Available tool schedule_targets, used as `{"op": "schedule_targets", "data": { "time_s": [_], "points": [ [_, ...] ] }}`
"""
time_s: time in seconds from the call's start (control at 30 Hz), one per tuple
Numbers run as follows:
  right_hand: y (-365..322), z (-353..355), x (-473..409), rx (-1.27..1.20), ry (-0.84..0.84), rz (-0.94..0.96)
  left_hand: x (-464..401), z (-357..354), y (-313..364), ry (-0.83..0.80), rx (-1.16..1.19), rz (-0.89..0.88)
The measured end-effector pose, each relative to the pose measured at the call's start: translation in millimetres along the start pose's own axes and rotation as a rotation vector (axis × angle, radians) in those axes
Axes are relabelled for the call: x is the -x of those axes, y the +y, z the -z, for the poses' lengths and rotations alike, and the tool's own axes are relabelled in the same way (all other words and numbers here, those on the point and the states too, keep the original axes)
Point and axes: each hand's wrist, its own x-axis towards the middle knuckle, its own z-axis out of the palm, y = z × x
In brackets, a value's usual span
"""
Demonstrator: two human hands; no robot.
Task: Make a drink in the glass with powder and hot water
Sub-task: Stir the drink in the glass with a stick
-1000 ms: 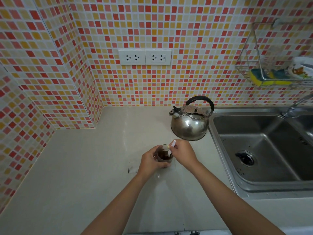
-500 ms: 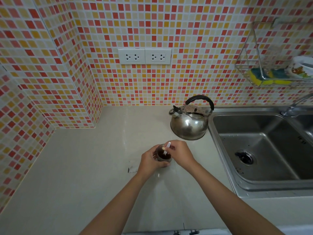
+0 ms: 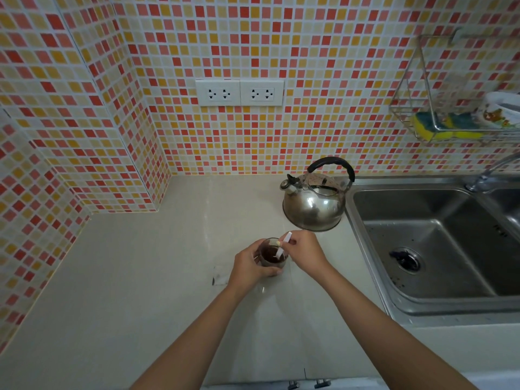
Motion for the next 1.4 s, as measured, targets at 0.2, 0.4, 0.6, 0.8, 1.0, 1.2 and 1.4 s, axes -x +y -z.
{"op": "schedule_targets", "data": {
  "time_s": [0.2, 0.4, 0.6, 0.8, 1.0, 1.2, 1.4],
  "points": [
    [2.4, -0.9, 0.1, -0.025, 0.05, 0.036, -2.3, -0.8, -2.6, 0.004, 0.015, 0.015],
    [4.2, -3.2, 2.6, -0.287, 0.118, -0.198, -2.4, -1.0, -2.5, 0.01, -0.017, 0.033],
    [2.0, 17.4, 1.8, -0.549, 0.184, -0.283, -0.4, -0.5, 0.5, 0.013, -0.009, 0.045],
    [-7.6, 24.2, 8.0, -0.238, 0.056, 0.099, 0.1, 0.0, 1.7, 0.005, -0.011, 0.022],
    [-4.3, 11.0, 5.6, 0.19, -0.1, 0.22, 0.7, 0.0, 2.3, 0.001, -0.034, 0.011],
    [-1.8, -0.9, 4.8, -0.105, -0.026, 0.013, 1.0, -0.7, 1.0, 0.004, -0.03, 0.009],
    [-4.7, 9.0, -4.6, 0.039, -0.034, 0.036, -0.1, 0.0, 1.1, -0.003, -0.032, -0.002]
  ]
}}
